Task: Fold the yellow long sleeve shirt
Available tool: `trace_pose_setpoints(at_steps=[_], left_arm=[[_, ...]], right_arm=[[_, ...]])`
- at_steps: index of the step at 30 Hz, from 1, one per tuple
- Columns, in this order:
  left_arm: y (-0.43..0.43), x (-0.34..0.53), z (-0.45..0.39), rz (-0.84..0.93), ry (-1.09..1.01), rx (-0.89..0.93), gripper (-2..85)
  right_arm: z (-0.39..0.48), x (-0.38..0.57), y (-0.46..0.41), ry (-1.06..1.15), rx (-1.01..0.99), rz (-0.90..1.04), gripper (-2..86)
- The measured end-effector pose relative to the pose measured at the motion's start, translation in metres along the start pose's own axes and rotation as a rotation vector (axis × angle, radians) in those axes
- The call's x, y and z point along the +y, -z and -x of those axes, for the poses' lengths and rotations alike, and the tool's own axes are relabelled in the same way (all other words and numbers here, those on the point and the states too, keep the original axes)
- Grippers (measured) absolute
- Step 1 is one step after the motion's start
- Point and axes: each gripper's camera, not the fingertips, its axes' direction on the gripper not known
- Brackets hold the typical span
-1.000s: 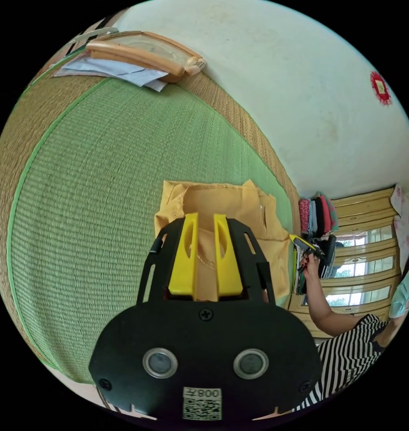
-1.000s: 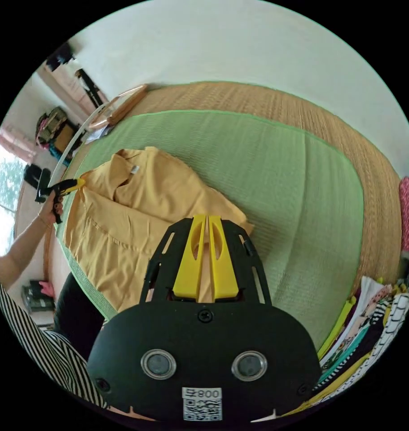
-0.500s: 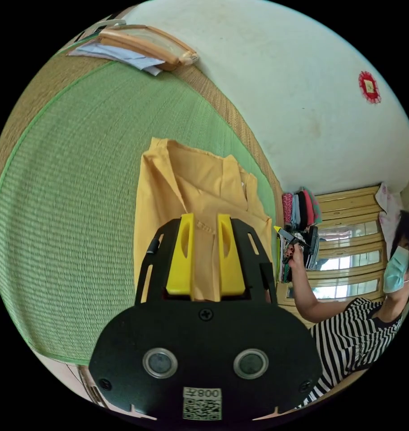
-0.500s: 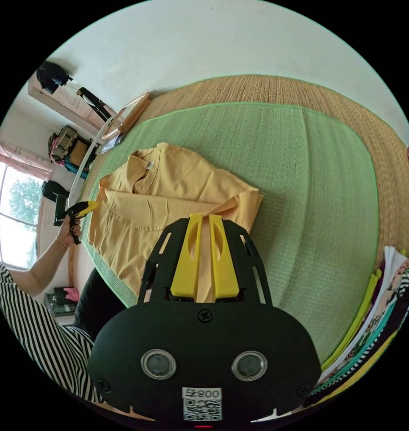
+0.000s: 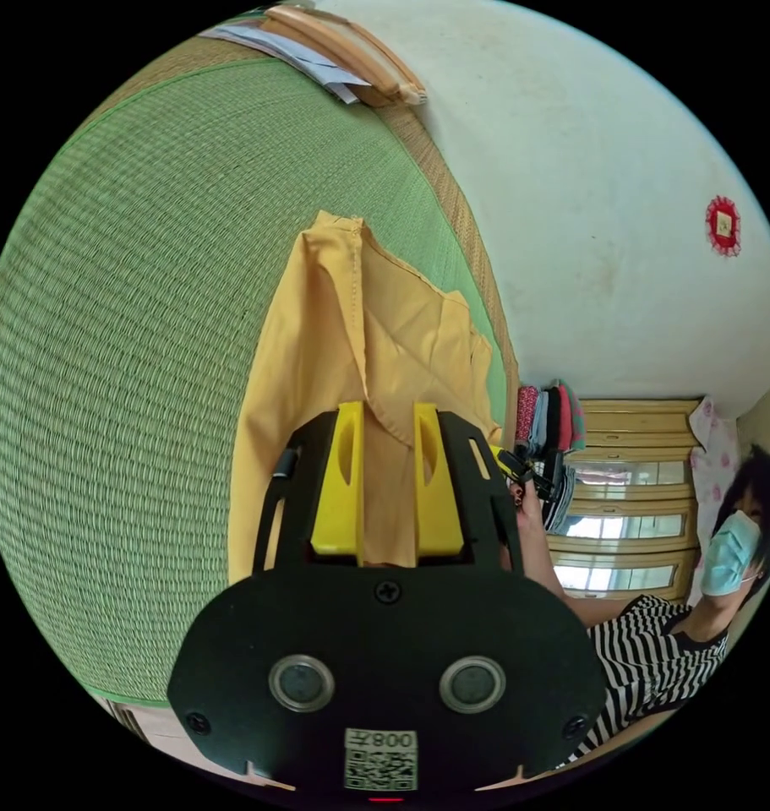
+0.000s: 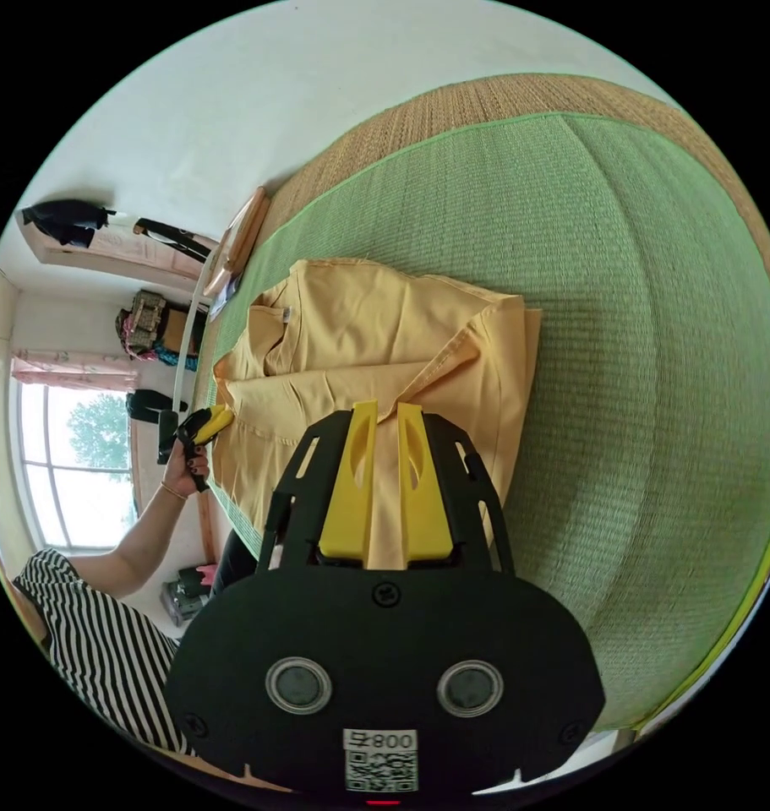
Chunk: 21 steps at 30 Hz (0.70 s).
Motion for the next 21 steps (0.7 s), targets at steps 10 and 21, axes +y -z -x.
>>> trace_pose_setpoints(at_steps=[10, 21], left_arm=[[-0.005, -0.016, 0.002, 0.013, 0.005, -0.077, 5.1], [0.003, -0.024, 0.001, -0.023, -0.012, -0.004, 0.6]], right_arm=[[-0.012, 0.007, -0.046, -0.023, -0.038, 0.000, 3.2], [-0.009, 0.015, -0.075, -0.010, -0.081, -0.011, 0.5]])
